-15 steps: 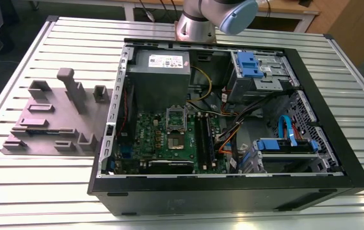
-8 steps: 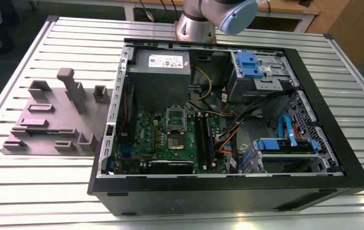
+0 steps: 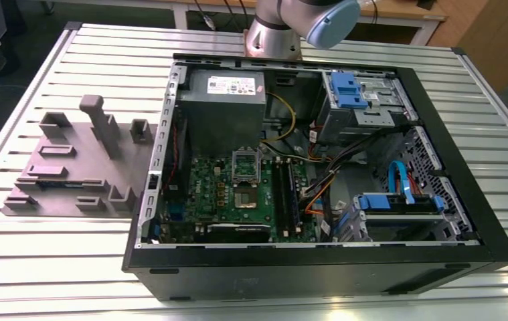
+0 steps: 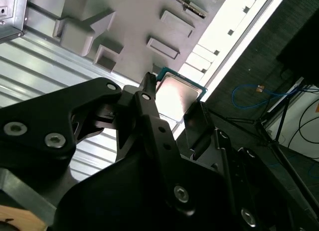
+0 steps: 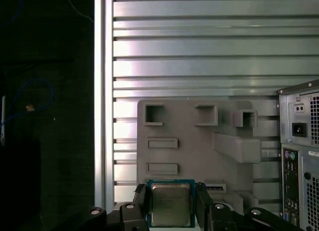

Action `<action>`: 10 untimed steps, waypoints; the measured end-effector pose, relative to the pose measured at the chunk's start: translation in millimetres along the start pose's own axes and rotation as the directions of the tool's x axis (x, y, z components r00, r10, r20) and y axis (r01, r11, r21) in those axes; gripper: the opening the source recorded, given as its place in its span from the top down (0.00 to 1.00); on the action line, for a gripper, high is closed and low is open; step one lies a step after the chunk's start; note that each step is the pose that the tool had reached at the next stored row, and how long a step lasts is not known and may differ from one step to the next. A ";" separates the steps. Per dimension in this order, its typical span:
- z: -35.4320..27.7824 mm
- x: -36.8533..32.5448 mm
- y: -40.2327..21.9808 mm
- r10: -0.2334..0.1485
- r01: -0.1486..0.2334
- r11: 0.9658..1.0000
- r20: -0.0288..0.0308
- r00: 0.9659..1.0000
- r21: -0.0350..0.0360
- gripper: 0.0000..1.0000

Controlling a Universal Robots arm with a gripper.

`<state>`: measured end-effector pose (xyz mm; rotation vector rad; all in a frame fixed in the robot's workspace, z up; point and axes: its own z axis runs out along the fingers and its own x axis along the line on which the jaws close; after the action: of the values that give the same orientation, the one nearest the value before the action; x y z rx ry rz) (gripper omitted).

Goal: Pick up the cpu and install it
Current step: 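Pick up the cpu and move it towards the insertion slot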

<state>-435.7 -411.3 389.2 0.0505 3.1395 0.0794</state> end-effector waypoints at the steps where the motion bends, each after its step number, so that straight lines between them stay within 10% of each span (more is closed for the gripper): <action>1: 0.0 -0.8 0.1 0.000 0.000 1.000 0.000 1.000 0.000 0.53; 10: 0.0 -6.9 0.2 0.000 0.000 1.000 0.000 1.000 0.000 0.53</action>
<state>-428.8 -411.3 389.2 0.0506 3.1395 0.0794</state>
